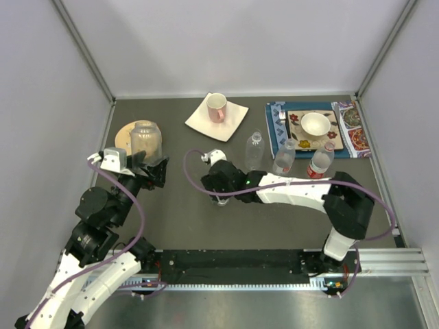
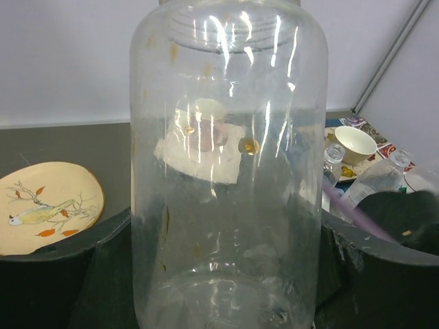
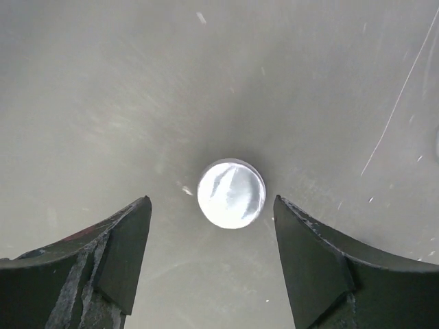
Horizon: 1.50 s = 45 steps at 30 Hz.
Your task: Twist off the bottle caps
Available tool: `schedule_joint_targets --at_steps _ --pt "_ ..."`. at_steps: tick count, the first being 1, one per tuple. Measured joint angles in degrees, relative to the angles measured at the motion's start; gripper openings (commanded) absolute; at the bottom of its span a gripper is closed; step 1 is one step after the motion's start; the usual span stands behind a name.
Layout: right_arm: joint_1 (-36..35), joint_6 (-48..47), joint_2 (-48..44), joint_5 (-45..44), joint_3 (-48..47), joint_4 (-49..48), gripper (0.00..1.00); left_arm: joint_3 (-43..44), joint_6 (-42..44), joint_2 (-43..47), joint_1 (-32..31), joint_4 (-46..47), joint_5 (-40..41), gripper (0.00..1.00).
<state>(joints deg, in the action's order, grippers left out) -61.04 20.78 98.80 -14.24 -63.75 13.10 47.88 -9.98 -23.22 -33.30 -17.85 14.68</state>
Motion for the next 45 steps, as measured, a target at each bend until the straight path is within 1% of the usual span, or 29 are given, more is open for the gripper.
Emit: schedule_joint_targets --at_steps 2,5,7,9,13,15,17,20,25,27,29,32,37,45 --pt "-1.18 -0.09 -2.34 -1.03 -3.17 2.45 0.75 0.00 -0.02 0.00 0.00 -0.20 0.00 0.58" --pt "-2.95 -0.42 -6.58 -3.76 -11.32 6.82 0.75 0.00 -0.17 -0.02 0.00 -0.35 0.04 0.58" --pt "-3.76 -0.76 -8.94 -5.16 -13.88 8.20 0.76 0.00 -0.35 -0.02 0.00 -0.35 0.24 0.58" --pt "-4.11 -1.44 -13.46 -7.34 -16.33 10.58 0.76 0.00 -0.55 -0.13 0.00 -0.33 0.28 0.58" --pt "-4.15 -2.78 -23.39 -11.82 -19.65 14.38 0.80 0.00 -1.49 -1.64 0.00 0.04 -0.37 0.58" --pt "-4.15 -3.52 -28.15 -12.02 -21.29 14.86 0.82 -0.04 -2.14 -3.28 0.00 0.83 -1.86 0.57" --pt "-4.15 -3.91 -32.09 -10.25 -22.67 14.58 0.85 -0.44 -2.43 -5.62 0.07 2.91 -6.34 0.57" --pt "-4.02 -4.00 -36.37 -3.52 -23.08 12.07 0.89 -1.20 -2.84 -9.81 0.15 6.69 -17.66 0.57" --pt "-2.47 -2.45 -37.77 8.24 -23.37 8.50 0.94 -1.29 -5.42 -17.18 0.15 14.32 -37.68 0.56" --pt "-0.63 -1.03 -37.24 12.52 -23.15 7.78 0.95 -1.29 -6.49 -19.82 0.15 16.68 -43.95 0.56" --pt "0.52 0.04 -36.50 15.19 -22.25 7.06 0.96 -1.27 -7.26 -21.88 0.15 18.29 -49.16 0.56" --pt "0.96 1.25 -35.43 17.70 -20.96 7.04 0.98 -1.27 -8.55 -23.23 0.15 20.17 -54.60 0.56" --pt "1.27 2.69 -33.31 19.02 -20.61 7.87 0.99 -1.03 -9.38 -23.32 0.15 22.64 -58.69 0.56" --pt "1.57 4.39 -32.92 17.25 -20.61 7.96 0.99 -1.03 -9.57 -23.12 0.22 22.56 -58.99 0.54"
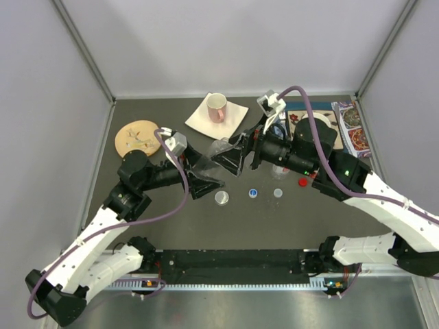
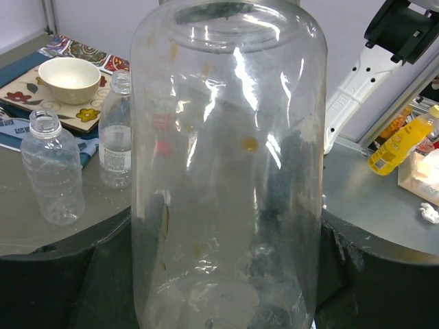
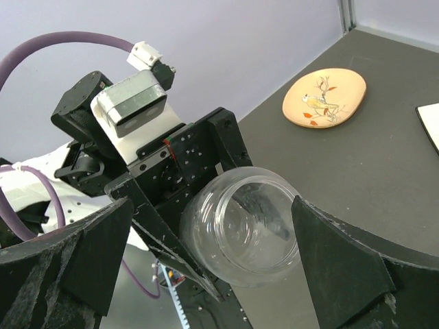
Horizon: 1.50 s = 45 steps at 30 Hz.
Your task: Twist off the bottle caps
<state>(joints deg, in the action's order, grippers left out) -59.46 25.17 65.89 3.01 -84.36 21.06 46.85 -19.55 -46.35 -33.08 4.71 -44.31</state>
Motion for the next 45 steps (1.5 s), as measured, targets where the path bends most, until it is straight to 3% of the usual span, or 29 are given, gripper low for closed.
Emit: schedule_joint_targets --at_steps 18,32,40,43,45 --pt "0.33 1.95 -4.42 -7.06 4.44 2.19 0.99 -0.02 2.75 2.45 0.00 -1.84 1.66 0.53" --pt "0.37 4.52 2.32 0.90 4.37 -0.46 0.97 -0.02 2.78 1.68 -0.07 -1.29 1.22 0.54" --pt "0.35 4.87 2.36 2.14 4.52 -1.92 0.69 -0.02 2.75 1.68 -0.28 -0.87 1.09 0.60" --pt "0.35 4.92 2.08 2.32 4.90 -2.43 0.58 -0.02 2.75 1.57 -0.28 -0.48 1.05 0.70" --pt "0.35 4.87 1.99 2.38 4.94 -2.56 0.51 -0.02 2.75 1.57 -0.33 -0.39 1.16 0.83"
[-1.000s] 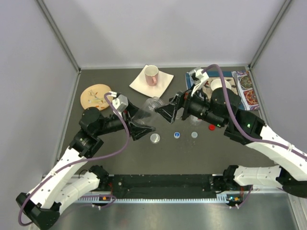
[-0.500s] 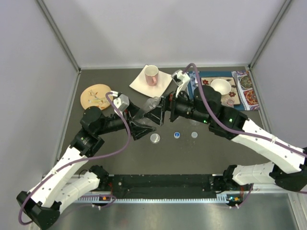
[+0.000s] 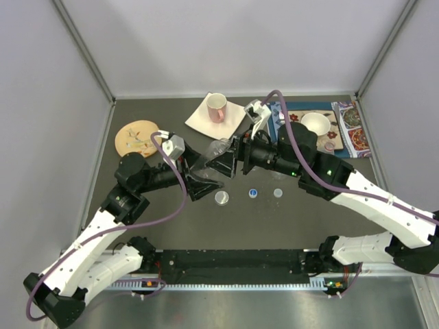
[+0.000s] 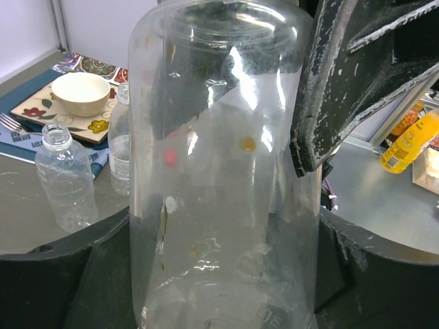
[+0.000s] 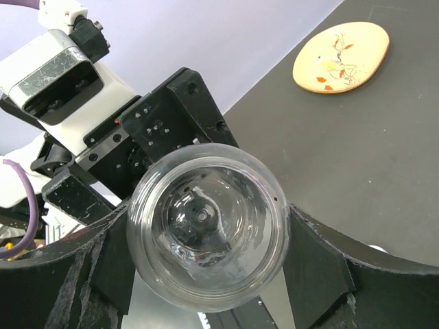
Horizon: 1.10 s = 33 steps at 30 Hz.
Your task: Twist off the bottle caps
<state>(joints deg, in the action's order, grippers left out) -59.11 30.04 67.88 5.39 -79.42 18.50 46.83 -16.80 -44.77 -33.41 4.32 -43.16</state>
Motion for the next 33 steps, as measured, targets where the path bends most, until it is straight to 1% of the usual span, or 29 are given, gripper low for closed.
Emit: schedule_joint_targets --at_steps 1,2,8,12,15,20,23,26,30,33 --pt "0.00 -0.02 -0.02 0.04 0.04 -0.04 0.50 0.00 0.02 0.00 0.00 0.00 0.11 0.88" --pt "0.02 -0.11 -0.02 0.07 0.04 -0.04 0.50 0.00 0.11 0.00 -0.02 0.00 0.35 0.99" --pt "0.04 -1.09 -0.33 -0.35 0.35 0.04 0.50 0.57 0.46 0.59 -0.13 -2.51 4.81 0.99" --pt "0.02 -2.58 -0.31 -2.38 0.26 -0.07 0.50 1.42 1.40 3.15 -0.57 -8.07 11.65 0.99" --pt "0.02 -4.98 -0.11 -5.60 -0.26 0.02 0.50 1.44 2.05 7.32 -0.81 -13.66 20.46 0.99" --pt "0.02 -12.09 2.08 -14.38 -2.51 0.35 0.51 0.59 1.75 16.83 -0.46 -22.86 41.88 0.99" --pt "0.04 -16.09 5.60 -19.76 -2.93 -0.33 0.51 -0.22 0.70 20.76 -0.24 -27.21 50.95 0.99" --pt "0.04 -18.93 10.71 -24.33 -2.86 -0.96 0.51 -1.44 -0.83 22.45 -0.22 -31.32 55.93 0.99" --pt "0.09 -21.11 18.67 -28.89 -2.75 -2.43 0.51 -2.73 -2.43 24.55 -0.22 -35.58 59.19 0.99" --pt "0.44 -21.51 23.85 -30.27 -2.75 -2.78 0.52 -3.08 -2.99 26.32 -0.22 -36.94 60.08 0.99"
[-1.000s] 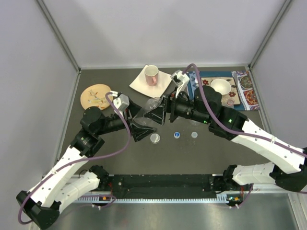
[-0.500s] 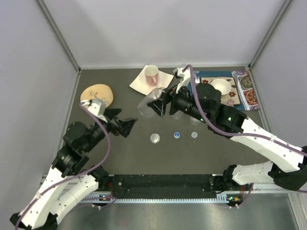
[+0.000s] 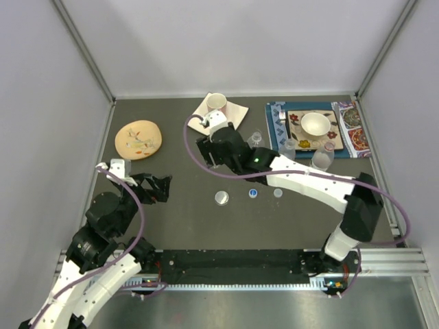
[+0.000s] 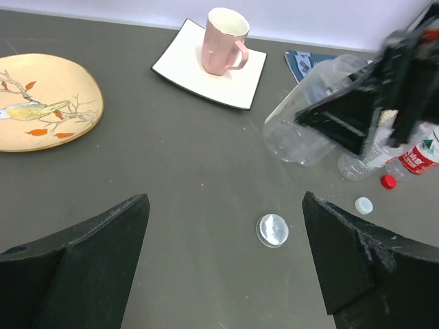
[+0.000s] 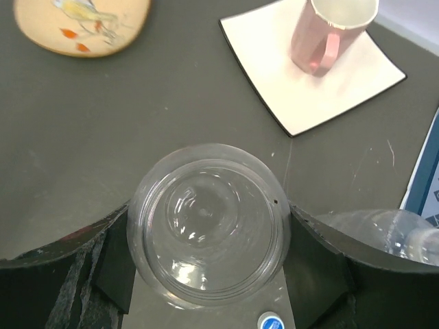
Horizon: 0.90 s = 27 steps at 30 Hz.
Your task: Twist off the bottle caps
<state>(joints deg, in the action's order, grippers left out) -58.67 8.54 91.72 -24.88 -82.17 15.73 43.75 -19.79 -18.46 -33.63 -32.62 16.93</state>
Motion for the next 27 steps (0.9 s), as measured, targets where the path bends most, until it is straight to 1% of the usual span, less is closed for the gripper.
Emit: schedule_joint_targets --at_steps 3,12,23,27 --pt "1.09 0.28 4.48 -0.44 -0.13 -0.07 0.52 -0.02 -0.09 0.76 0.00 -1.16 0.59 0.99" --pt "3.76 2.40 14.19 -0.26 -2.84 0.04 0.52 -0.87 -0.11 2.34 0.00 -2.34 0.48 0.99" --pt "4.61 5.05 20.81 0.50 -4.09 -0.02 0.52 -2.51 -0.79 2.75 0.00 -2.58 -0.63 0.99" --pt "4.90 5.66 22.32 0.52 -4.09 0.07 0.57 -2.75 -0.87 2.86 0.00 -2.60 -0.83 0.99"
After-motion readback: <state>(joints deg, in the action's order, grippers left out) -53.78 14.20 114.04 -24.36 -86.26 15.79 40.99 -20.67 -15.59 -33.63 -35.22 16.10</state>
